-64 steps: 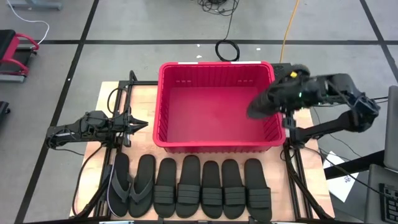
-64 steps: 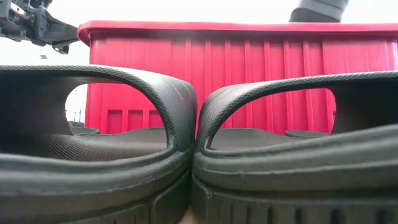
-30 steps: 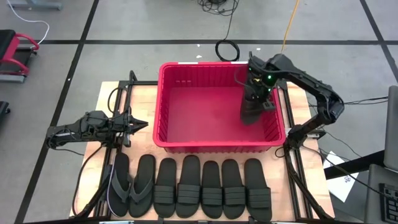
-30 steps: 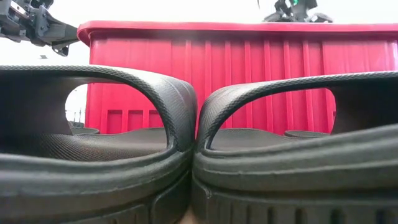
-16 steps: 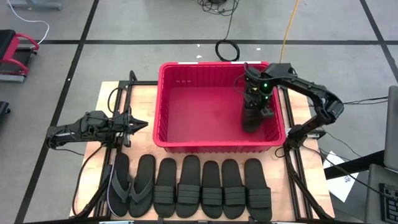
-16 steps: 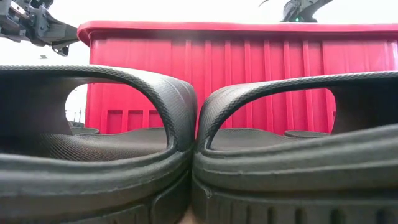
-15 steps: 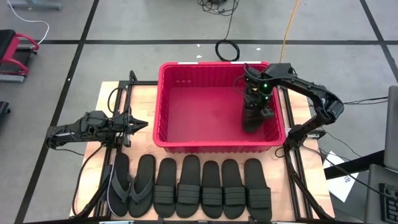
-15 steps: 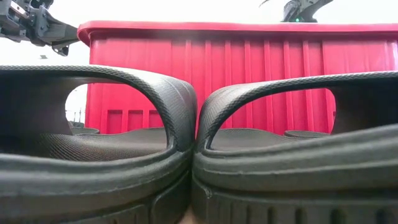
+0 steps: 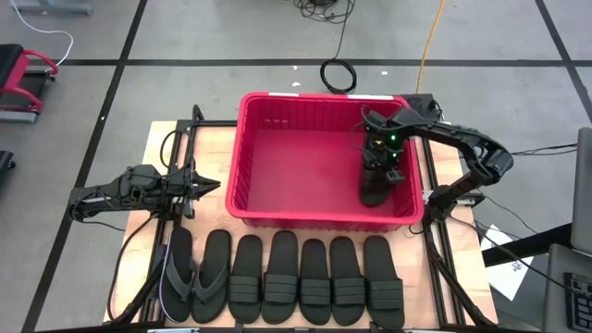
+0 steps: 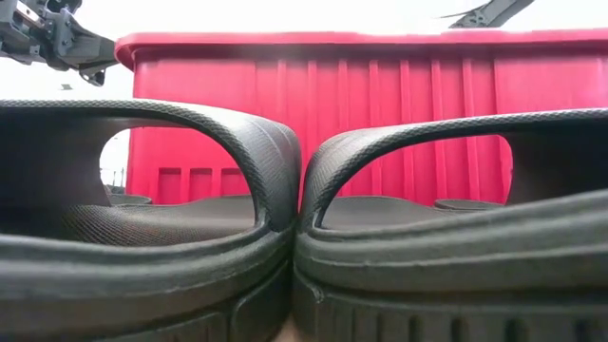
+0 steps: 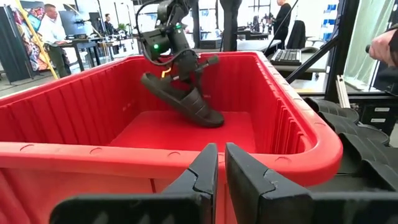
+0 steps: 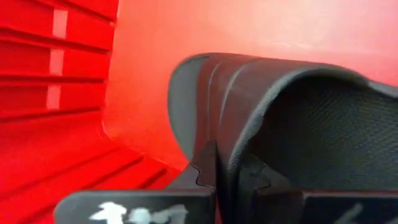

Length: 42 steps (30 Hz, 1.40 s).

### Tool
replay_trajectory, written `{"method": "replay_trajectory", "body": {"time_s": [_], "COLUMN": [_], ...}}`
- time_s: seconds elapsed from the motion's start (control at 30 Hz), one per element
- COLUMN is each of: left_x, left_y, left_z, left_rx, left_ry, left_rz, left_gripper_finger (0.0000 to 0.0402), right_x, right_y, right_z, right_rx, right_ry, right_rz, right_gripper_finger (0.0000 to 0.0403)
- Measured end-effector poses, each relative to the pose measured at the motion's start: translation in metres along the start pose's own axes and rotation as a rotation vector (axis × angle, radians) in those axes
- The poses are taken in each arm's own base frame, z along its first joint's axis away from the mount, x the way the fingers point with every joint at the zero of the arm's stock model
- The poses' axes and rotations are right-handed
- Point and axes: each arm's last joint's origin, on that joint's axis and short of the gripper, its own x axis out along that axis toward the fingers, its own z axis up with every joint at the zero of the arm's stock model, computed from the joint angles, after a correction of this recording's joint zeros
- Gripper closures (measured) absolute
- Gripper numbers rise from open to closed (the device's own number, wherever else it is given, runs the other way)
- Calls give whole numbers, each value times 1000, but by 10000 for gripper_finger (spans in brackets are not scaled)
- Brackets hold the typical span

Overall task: Pick and place slides into bin
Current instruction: Put the black slipper into the red bin

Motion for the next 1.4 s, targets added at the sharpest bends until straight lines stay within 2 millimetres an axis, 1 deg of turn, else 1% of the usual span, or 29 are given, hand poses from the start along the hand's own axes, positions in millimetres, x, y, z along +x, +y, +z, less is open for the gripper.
{"method": "replay_trajectory", "body": {"time_s": [0.13,0.37,0.73,0.9,1.0,1.13,1.27,1.4], "left_x": [0,0,0,0,0,0,0,0], "left_y": [0,0,0,0,0,0,0,0], "left_z": [0,0,-1,-4,-4,-4,-4,-4], "left_rx": [3,4,6,6,6,6,4,1], "left_ry": [0,0,14,38,41,40,40,40], "left_rz": [0,0,0,-1,-1,-2,-2,-1], "left_gripper_finger": [364,364,364,364,364,364,364,364], "right_x": [7,13,10,12,12,11,11,9], "right_y": [-4,-7,-17,-20,-21,-22,-22,-23], "right_z": [-3,-7,-18,-19,-18,-17,-17,-17], "right_rx": [25,23,67,101,110,168,184,225], "right_ry": [43,76,62,63,57,47,49,74], "right_rz": [-49,-96,-123,-118,-133,-148,-153,-188], "right_gripper_finger": [399,399,399,396,374,328,281,245]}}
